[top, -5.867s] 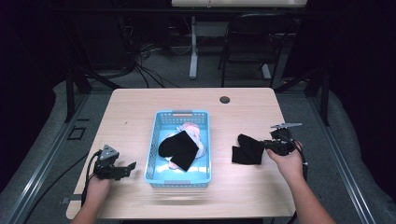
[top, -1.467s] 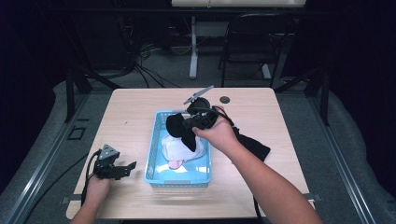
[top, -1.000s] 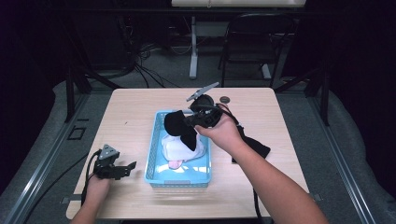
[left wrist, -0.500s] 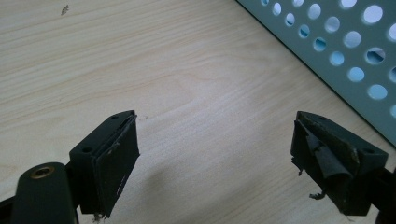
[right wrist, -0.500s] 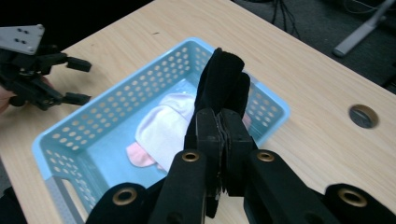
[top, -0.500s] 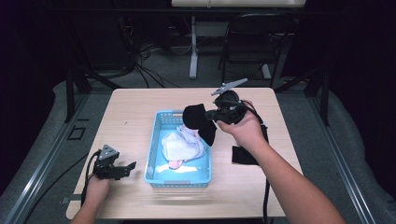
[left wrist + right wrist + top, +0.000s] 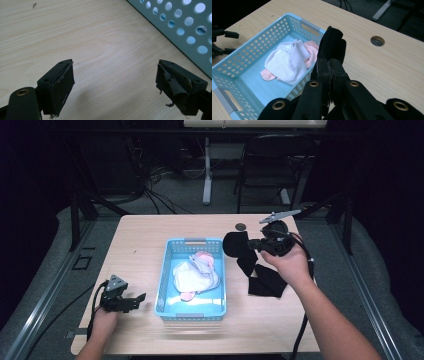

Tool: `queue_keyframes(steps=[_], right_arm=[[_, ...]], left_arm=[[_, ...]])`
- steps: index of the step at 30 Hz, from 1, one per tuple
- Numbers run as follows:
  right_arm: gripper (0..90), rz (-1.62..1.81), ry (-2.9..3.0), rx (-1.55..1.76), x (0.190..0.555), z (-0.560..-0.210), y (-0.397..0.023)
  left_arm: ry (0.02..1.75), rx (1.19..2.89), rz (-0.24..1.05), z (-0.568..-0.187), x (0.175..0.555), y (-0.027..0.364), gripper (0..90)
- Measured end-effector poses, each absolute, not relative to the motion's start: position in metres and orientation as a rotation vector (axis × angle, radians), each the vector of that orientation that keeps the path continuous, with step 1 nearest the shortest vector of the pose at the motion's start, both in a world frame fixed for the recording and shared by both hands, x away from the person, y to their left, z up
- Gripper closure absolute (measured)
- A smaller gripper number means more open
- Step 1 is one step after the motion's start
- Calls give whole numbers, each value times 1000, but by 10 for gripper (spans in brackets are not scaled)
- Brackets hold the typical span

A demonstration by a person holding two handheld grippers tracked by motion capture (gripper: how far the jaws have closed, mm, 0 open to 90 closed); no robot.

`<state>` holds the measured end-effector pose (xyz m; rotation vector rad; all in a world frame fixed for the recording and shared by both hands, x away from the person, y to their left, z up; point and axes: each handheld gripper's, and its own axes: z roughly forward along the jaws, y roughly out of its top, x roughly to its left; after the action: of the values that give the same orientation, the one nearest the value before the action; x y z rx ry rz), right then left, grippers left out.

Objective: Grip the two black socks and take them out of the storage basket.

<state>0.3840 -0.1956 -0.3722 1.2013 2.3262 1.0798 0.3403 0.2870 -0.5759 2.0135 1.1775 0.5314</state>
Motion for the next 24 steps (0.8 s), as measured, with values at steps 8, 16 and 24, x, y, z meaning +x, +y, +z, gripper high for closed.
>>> queue_keyframes(steps=[8, 16, 24], right_arm=[[879, 1063, 2310, 1285, 373, -406, -220], [879, 1062, 2325, 1357, 372, -441, -225], [877, 949, 2276, 1461, 377, -478, -245]], left_arm=[[1178, 2019, 532, -576, 341, 286, 152], [1178, 2020, 531, -577, 341, 286, 152], [1177, 2020, 530, -577, 340, 286, 152]])
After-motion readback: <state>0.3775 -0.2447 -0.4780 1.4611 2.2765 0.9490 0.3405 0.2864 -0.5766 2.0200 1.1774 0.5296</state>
